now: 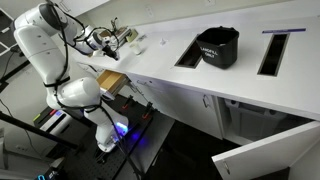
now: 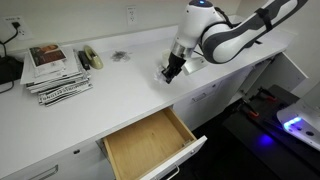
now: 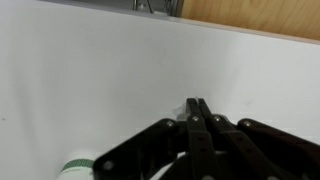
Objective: Remove the white paper from the drawer and put it on the counter top
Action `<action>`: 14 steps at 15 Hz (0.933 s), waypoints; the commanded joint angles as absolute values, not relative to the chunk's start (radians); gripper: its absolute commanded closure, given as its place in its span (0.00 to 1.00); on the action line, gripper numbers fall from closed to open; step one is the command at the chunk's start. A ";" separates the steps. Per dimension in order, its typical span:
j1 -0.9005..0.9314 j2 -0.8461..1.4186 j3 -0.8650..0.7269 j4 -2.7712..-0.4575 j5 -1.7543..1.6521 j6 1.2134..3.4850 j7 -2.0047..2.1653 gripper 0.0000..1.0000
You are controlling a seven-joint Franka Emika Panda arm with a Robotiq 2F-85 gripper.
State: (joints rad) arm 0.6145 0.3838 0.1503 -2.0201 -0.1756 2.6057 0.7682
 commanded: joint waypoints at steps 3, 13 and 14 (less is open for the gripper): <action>0.595 0.385 0.200 -2.025 -0.130 2.588 0.683 0.51; 0.735 0.221 0.184 -2.061 -0.285 2.428 0.841 0.00; 0.749 0.191 0.187 -2.062 -0.321 2.389 0.887 0.00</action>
